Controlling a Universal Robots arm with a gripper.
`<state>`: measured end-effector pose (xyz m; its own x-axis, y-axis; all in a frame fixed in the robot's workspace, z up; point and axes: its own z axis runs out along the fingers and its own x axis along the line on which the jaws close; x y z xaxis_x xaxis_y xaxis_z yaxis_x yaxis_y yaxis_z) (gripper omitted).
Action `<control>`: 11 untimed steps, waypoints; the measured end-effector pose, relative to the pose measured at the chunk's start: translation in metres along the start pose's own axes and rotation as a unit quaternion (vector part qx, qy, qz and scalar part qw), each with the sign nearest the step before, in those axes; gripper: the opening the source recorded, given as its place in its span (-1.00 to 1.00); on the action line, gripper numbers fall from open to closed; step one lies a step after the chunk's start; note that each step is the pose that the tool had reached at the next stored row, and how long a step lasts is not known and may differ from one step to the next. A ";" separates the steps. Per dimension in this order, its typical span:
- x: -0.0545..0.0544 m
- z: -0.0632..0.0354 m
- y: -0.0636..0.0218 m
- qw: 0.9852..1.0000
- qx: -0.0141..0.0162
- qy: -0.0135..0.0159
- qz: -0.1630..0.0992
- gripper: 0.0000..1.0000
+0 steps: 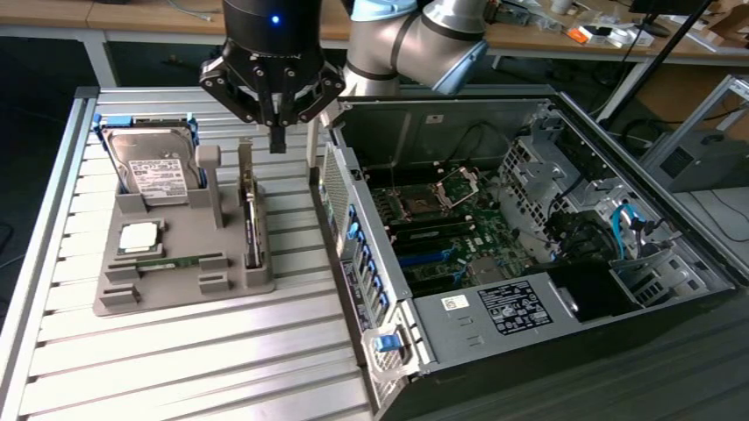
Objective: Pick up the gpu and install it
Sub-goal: 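Reach for the gpu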
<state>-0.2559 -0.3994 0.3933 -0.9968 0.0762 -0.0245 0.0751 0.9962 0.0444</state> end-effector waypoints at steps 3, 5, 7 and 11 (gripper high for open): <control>0.001 0.0000 -0.0001 1.000 0.000 0.000 0.000 -0.79; 0.001 -0.0001 -0.0001 1.000 0.000 0.000 0.000 -0.79; 0.002 -0.0001 -0.0001 1.000 0.000 0.000 0.000 -0.79; 0.003 -0.0001 -0.0002 1.000 0.000 0.000 0.000 -0.79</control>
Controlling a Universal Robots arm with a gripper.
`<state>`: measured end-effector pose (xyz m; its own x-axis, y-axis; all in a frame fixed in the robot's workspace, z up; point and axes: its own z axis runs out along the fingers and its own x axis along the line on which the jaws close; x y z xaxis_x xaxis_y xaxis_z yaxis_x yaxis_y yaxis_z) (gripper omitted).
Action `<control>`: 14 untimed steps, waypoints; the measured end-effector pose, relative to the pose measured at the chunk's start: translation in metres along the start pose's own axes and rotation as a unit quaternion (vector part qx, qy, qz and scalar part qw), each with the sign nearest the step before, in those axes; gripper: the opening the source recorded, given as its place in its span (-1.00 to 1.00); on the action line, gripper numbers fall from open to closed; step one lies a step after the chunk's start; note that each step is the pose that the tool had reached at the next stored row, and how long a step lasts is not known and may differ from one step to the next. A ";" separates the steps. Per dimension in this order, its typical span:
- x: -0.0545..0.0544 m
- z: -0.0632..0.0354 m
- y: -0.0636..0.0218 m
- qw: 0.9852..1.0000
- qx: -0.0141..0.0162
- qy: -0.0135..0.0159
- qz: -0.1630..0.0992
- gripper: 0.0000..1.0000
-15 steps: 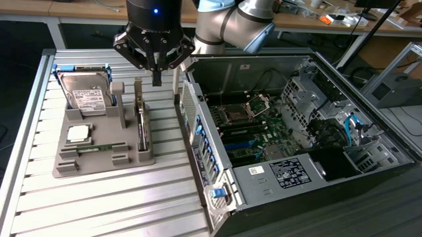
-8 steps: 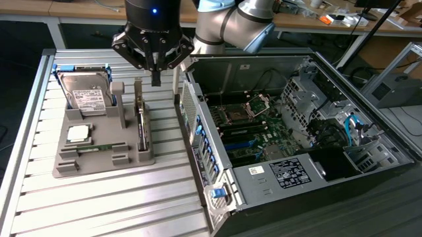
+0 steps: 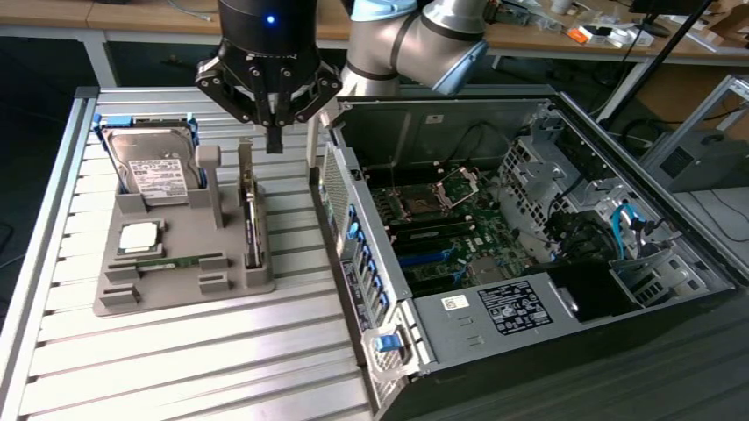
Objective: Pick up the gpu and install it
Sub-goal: 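Reach for the gpu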
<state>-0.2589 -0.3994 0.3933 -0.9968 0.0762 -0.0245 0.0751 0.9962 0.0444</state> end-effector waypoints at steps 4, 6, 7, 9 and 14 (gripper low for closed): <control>0.001 0.0000 -0.0001 1.000 0.000 0.000 0.000 -0.79; 0.002 0.0000 -0.0001 1.000 0.000 0.000 0.000 -0.79; 0.002 -0.0001 -0.0002 1.000 0.000 0.000 0.000 -0.79; 0.003 -0.0001 -0.0003 1.000 0.000 0.000 0.000 -0.79; 0.004 -0.0001 -0.0003 1.000 0.000 0.000 0.000 -0.79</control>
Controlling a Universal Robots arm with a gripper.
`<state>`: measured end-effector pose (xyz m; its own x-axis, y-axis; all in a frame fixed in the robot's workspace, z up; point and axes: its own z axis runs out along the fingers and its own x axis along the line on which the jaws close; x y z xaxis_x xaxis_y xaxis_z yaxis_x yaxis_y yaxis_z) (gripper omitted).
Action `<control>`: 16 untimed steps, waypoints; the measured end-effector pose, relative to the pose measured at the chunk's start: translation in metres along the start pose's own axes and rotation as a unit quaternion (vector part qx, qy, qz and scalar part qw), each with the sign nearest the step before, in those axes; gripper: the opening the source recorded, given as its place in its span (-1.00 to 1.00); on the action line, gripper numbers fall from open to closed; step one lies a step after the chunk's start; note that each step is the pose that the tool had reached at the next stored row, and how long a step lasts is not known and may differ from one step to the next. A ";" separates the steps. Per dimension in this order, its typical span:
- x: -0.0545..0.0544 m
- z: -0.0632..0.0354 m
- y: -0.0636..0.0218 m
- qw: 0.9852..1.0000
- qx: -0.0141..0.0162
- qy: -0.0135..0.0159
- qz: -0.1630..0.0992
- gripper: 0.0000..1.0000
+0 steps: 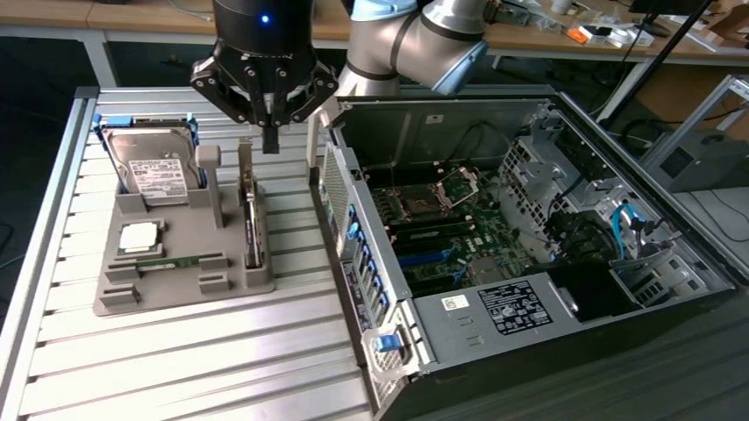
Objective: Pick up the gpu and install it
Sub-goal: 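Reach for the gpu, then pick up the gpu and move the gpu toward the slot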
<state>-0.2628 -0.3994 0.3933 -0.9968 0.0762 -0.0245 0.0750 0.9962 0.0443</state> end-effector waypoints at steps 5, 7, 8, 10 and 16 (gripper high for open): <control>0.000 0.0000 0.0000 1.000 0.000 0.000 0.000 -0.79; 0.000 0.0000 0.0000 1.000 0.000 0.000 0.000 -0.79; 0.000 0.0000 0.0000 1.000 0.000 0.000 0.000 -0.79; 0.000 0.0000 0.0000 1.000 0.000 0.000 0.000 -0.79; 0.000 0.0000 0.0000 1.000 0.000 0.000 0.000 -0.41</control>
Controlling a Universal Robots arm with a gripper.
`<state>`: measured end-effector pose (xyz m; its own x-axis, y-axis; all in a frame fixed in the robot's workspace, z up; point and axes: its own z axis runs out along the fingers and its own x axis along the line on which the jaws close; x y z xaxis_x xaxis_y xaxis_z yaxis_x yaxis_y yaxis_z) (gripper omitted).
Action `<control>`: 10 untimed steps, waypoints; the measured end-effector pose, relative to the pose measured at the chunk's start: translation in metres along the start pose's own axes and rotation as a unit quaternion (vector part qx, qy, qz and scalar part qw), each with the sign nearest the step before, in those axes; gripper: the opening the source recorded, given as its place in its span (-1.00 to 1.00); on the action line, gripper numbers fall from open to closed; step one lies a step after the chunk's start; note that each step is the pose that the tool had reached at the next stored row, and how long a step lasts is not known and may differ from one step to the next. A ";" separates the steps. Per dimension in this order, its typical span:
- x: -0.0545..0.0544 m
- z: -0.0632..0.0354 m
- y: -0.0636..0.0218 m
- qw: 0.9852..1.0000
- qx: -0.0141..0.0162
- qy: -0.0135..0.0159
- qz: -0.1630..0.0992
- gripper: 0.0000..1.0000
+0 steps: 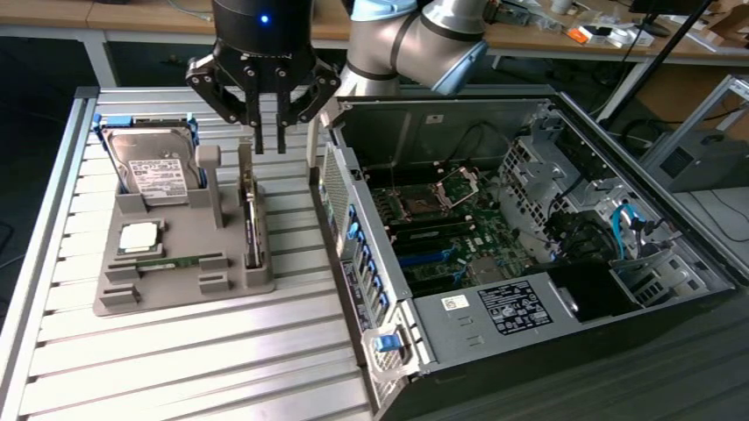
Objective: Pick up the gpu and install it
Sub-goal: 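Pick up the gpu and move the gpu toward the slot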
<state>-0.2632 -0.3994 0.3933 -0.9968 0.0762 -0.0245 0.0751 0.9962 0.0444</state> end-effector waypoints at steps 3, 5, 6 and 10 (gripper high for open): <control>0.000 0.0000 0.0000 1.000 0.000 0.000 0.000 -0.29; 0.000 0.0000 0.0000 1.000 0.000 0.000 0.000 -0.04; 0.000 0.0000 0.0000 1.000 0.000 0.000 0.000 -0.04; 0.000 0.0032 -0.0002 1.000 0.000 0.000 0.000 -0.04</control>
<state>-0.2635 -0.3995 0.3901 -0.9968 0.0762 -0.0245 0.0751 0.9962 0.0443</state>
